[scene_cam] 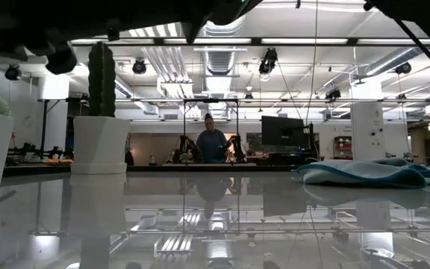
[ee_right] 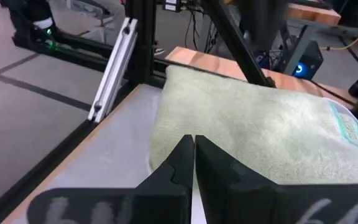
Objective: Fold microfiber towels
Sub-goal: Put the green microfiber towel into the white bin, then fold the light blue microfiber towel
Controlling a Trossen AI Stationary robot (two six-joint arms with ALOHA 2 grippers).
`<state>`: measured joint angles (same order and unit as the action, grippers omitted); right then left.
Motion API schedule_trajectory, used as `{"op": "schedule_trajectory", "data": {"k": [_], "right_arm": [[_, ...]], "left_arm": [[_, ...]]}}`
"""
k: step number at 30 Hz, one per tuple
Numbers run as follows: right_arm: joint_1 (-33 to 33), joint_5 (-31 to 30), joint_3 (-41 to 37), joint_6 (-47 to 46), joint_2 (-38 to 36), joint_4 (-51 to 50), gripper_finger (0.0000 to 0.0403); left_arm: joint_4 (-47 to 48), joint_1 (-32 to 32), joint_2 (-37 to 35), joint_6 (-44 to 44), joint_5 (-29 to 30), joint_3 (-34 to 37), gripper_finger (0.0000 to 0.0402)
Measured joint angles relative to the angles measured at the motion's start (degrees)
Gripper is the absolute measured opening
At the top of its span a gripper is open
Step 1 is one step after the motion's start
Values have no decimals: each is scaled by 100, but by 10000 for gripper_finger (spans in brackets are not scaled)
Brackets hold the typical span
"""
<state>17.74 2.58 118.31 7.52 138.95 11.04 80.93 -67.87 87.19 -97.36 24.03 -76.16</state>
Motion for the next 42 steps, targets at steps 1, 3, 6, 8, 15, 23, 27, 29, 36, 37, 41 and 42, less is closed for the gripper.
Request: {"op": "schedule_trajectory", "data": {"k": [1,3,6,8,15,23,27,29,36,37,41,42], "right_arm": [[28,-65,-80,80,-54,33,8],[110,-336,-202,250,-158,86,8],[205,-579,-332,363,-277,146,8],[235,-606,-370,307,-292,157,8],[265,-924,-484,252,-298,-83,8],[289,-1029,-497,346,-389,-213,8],[291,-1029,-566,357,-493,-349,8],[306,-1091,-699,387,-584,-370,8],[404,-2209,-1937,372,-1525,-519,8],[403,-2276,-2187,232,-1743,-598,9],[399,-2362,-3181,-626,-2728,-1328,9],[389,-2361,-3406,-895,-2971,-1536,9]], "left_arm": [[-201,0,60,59,-92,-40,0],[-737,-7,189,203,-152,-57,0],[-1191,-4,420,373,-149,50,0],[-1171,0,599,371,-152,75,0],[-1098,0,949,408,-338,153,0],[-948,21,975,480,-402,155,0],[-829,28,886,483,-428,51,0],[-713,30,774,487,-428,-4,0],[-584,41,294,500,-49,-39,0],[-580,43,249,541,285,-39,0],[-726,135,99,1232,2036,-35,0],[-781,187,87,1521,2469,-35,0]]}}
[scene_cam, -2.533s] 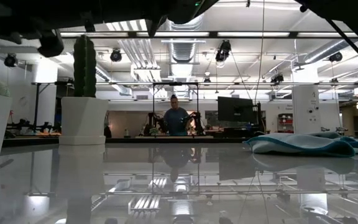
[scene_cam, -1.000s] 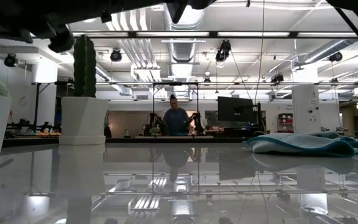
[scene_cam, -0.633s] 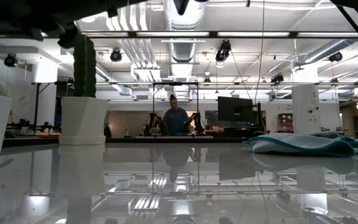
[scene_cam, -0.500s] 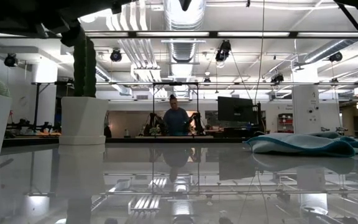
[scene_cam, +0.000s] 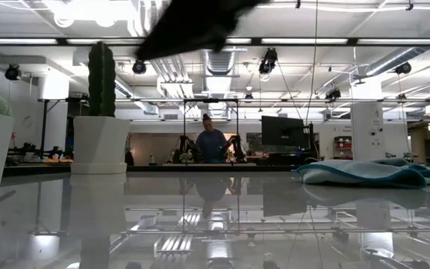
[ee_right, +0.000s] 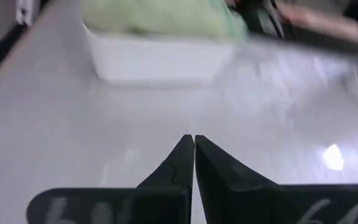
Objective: Fold microfiber towels
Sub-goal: Fold the light blue microfiber towel
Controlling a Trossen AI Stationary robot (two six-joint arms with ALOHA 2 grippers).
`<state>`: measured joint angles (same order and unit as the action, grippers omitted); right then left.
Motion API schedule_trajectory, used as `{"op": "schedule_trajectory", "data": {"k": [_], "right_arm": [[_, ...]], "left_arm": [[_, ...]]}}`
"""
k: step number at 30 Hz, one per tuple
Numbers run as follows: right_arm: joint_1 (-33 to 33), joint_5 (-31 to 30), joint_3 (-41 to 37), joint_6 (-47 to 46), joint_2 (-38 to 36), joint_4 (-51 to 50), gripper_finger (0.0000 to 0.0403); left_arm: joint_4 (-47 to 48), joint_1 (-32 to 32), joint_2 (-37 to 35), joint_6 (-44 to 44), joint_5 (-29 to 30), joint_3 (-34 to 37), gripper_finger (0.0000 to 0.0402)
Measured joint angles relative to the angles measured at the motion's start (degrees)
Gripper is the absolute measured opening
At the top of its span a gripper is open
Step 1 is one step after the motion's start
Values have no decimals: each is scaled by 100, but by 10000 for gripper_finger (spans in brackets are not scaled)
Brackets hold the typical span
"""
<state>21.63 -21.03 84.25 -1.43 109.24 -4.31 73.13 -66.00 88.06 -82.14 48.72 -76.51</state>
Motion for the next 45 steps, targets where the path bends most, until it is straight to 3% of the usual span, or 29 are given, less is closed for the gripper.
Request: {"op": "schedule_trajectory", "data": {"k": [4,10,19,26,31,38,45], "right_arm": [[-26,0,-753,-1129,-843,-883,9],[-55,-1,-1531,-2666,-1795,-2266,17],[-231,45,-2727,-4173,-2431,-3121,108],[-443,50,-3374,-4472,-2410,-3068,174],[-481,56,-3493,-4276,-2409,-2716,197],[-550,43,-3560,-3948,-2358,-1728,199],[-698,-3,-3583,-4108,-1902,-1591,199]], "left_arm": [[-279,337,-3,1307,888,4,0],[-1103,1159,-3,2835,1020,82,0],[-3246,2245,-1,5581,-360,425,0],[-5130,2690,-1,7312,-606,966,0],[-5626,2965,-1,7698,-628,1099,0],[-5657,3241,8,7667,-635,1130,0],[-5822,3286,8,7660,-637,1130,0]]}}
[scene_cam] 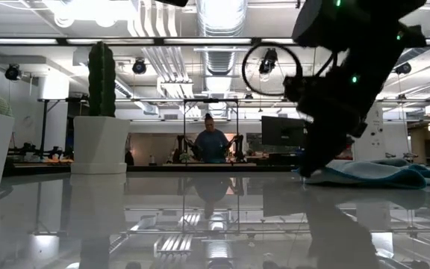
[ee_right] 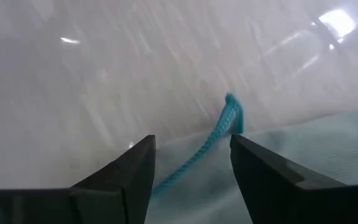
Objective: Fold microfiber towels
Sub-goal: Fold the light blue microfiber towel
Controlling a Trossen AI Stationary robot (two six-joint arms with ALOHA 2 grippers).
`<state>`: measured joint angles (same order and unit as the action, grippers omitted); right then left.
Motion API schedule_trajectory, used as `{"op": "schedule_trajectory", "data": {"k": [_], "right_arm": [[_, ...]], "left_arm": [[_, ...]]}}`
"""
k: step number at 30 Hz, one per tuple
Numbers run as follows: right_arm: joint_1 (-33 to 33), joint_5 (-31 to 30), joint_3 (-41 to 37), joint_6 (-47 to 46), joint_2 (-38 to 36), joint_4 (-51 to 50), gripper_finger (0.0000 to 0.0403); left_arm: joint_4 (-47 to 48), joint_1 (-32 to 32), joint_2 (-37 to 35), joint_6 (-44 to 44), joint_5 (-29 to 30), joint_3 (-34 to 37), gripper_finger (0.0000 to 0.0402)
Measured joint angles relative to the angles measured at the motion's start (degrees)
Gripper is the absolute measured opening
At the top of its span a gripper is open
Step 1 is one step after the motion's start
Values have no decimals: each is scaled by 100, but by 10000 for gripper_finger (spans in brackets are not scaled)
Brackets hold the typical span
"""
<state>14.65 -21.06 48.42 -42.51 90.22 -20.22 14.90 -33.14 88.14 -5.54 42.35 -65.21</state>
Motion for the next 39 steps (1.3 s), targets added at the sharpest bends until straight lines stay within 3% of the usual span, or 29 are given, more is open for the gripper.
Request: {"op": "schedule_trajectory", "data": {"k": [4,7,14,18,22,30,35,39], "right_arm": [[6,-17,7,20,218,88,194],[58,-36,11,147,244,210,166],[73,9,11,939,-6,334,23],[70,119,7,1661,-296,570,10],[70,659,7,2630,-771,935,9],[70,1897,7,3816,-1923,1377,9],[70,2359,36,4114,-2487,1615,8],[70,2459,514,4306,-2651,1391,8]], "left_arm": [[-42,-3,0,0,-2,0,0],[-49,5,0,0,-1,0,0],[-258,86,0,23,-7,134,0],[-402,215,-2,152,-30,267,0],[-420,476,-2,184,-200,302,5],[-799,998,-9,579,-1139,343,105],[-1264,1189,-7,1266,-1241,352,177],[-1840,1344,-2,1922,-1357,352,217]]}}
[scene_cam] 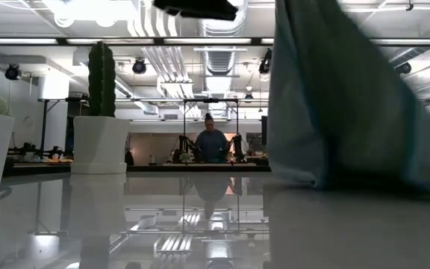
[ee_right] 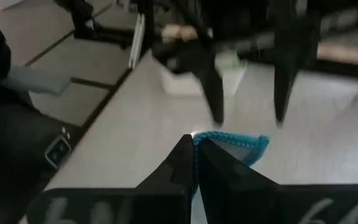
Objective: Fold microfiber towels
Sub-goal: Fold the light blue microfiber towel
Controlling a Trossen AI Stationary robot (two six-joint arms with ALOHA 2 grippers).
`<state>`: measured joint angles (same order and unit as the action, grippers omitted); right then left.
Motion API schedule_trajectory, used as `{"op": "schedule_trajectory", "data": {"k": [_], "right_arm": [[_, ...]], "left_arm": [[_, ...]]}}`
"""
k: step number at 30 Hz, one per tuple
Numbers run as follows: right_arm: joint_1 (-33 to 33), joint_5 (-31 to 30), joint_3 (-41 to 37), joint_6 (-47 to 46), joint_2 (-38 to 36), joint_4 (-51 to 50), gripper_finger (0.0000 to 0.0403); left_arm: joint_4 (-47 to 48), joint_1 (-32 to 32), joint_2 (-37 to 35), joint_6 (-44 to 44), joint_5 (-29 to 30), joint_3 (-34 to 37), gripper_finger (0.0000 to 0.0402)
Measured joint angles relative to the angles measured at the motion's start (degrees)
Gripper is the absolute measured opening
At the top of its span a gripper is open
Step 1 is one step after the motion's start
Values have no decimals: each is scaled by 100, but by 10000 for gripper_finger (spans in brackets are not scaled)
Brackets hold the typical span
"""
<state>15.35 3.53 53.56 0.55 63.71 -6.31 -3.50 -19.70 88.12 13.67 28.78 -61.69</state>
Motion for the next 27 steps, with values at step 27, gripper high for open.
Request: {"op": "schedule_trajectory", "data": {"k": [27], "right_arm": [[-14,-3044,5724,253,2206,-3560,8]], "left_arm": [[19,143,-404,-210,310,15,235]]}}
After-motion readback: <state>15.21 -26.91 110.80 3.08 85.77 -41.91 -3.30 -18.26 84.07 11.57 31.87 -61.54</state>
